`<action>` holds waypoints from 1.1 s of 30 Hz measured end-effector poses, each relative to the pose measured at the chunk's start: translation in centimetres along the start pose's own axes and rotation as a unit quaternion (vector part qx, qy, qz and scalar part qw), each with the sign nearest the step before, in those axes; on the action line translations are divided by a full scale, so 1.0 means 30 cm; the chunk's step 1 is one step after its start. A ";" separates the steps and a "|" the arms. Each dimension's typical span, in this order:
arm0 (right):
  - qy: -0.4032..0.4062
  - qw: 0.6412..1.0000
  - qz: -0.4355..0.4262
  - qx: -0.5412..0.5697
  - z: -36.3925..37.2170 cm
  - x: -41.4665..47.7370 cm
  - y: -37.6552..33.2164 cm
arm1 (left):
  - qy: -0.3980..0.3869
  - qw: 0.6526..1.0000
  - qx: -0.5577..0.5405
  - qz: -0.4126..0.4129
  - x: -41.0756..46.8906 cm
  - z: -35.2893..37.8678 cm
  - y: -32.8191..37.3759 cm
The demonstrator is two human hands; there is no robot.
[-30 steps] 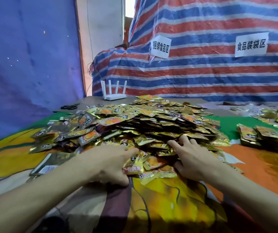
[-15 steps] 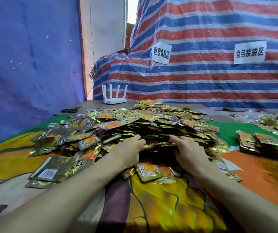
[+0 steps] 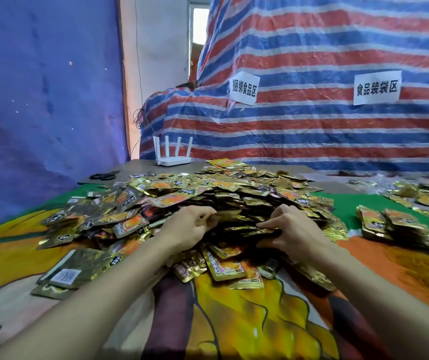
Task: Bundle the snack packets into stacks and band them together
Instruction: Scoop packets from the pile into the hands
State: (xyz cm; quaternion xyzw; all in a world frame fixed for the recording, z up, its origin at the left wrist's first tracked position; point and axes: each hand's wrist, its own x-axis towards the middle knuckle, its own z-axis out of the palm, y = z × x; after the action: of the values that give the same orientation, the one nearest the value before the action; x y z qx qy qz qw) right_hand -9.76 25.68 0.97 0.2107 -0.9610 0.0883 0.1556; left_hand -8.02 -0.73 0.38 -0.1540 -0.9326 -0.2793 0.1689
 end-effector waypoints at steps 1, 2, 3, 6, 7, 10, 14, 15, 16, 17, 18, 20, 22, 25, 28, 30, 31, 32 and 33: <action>0.003 1.000 -0.007 0.021 -0.008 -0.004 -0.001 | 0.012 0.999 -0.028 0.009 -0.006 -0.010 0.006; 0.007 0.999 -0.013 0.044 -0.017 -0.008 -0.004 | 0.030 0.998 -0.059 0.017 -0.010 -0.021 0.012; 0.015 0.998 -0.019 0.066 -0.026 -0.012 -0.011 | 0.051 0.995 -0.089 0.018 -0.012 -0.033 0.019; 0.068 0.992 -0.035 0.105 -0.038 -0.023 -0.034 | 0.100 0.982 -0.157 -0.012 -0.010 -0.065 0.045; 0.091 0.989 -0.036 0.109 -0.037 -0.025 -0.039 | 0.113 0.977 -0.178 -0.025 -0.007 -0.071 0.048; 0.157 0.977 -0.025 0.142 -0.024 -0.022 -0.048 | 0.156 0.958 -0.231 -0.072 -0.005 -0.076 0.045; 0.265 0.924 0.007 0.277 -0.014 0.018 -0.075 | 0.207 0.933 -0.279 -0.097 -0.006 -0.040 0.030; 0.272 0.911 0.013 0.309 -0.011 0.031 -0.088 | 0.213 0.925 -0.303 -0.090 -0.004 -0.028 0.032; 0.273 0.904 0.020 0.330 -0.003 0.044 -0.106 | 0.217 0.916 -0.326 -0.085 -0.005 -0.016 0.036; 0.273 0.901 0.025 0.337 0.009 0.056 -0.122 | 0.224 0.911 -0.337 -0.083 -0.002 -0.005 0.040; 0.275 0.900 0.029 0.338 0.025 0.066 -0.139 | 0.227 0.906 -0.345 -0.092 0.002 0.005 0.043; 0.286 0.897 0.034 0.335 0.059 0.085 -0.170 | 0.215 0.889 -0.390 -0.105 0.013 0.011 0.047; 0.301 0.890 0.046 0.340 0.081 0.107 -0.193 | 0.206 0.876 -0.419 -0.122 0.020 0.005 0.041; 0.294 0.859 0.060 0.415 0.090 0.142 -0.221 | 0.195 0.873 -0.422 -0.146 0.026 -0.002 0.009; 0.292 0.825 0.063 0.480 0.087 0.172 -0.243 | 0.201 0.867 -0.443 -0.107 0.026 -0.014 -0.001; 0.278 0.804 0.058 0.522 0.076 0.187 -0.248 | 0.240 0.859 -0.446 -0.071 0.035 -0.032 -0.009; 0.272 0.798 0.054 0.535 0.067 0.193 -0.249 | 0.272 0.851 -0.446 -0.048 0.038 -0.042 -0.012; 0.268 0.797 0.049 0.539 0.058 0.199 -0.249 | 0.297 0.845 -0.445 -0.022 0.037 -0.053 -0.012; 0.264 0.799 0.047 0.538 0.050 0.204 -0.251 | 0.314 0.846 -0.432 0.005 0.034 -0.061 -0.013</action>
State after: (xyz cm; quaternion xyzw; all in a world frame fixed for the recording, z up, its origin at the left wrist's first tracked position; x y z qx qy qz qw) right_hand -12.16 16.27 2.39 0.1840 -0.6894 0.6502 0.2608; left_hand -8.66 -1.90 2.04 -0.1205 -0.6143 -0.6861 0.3706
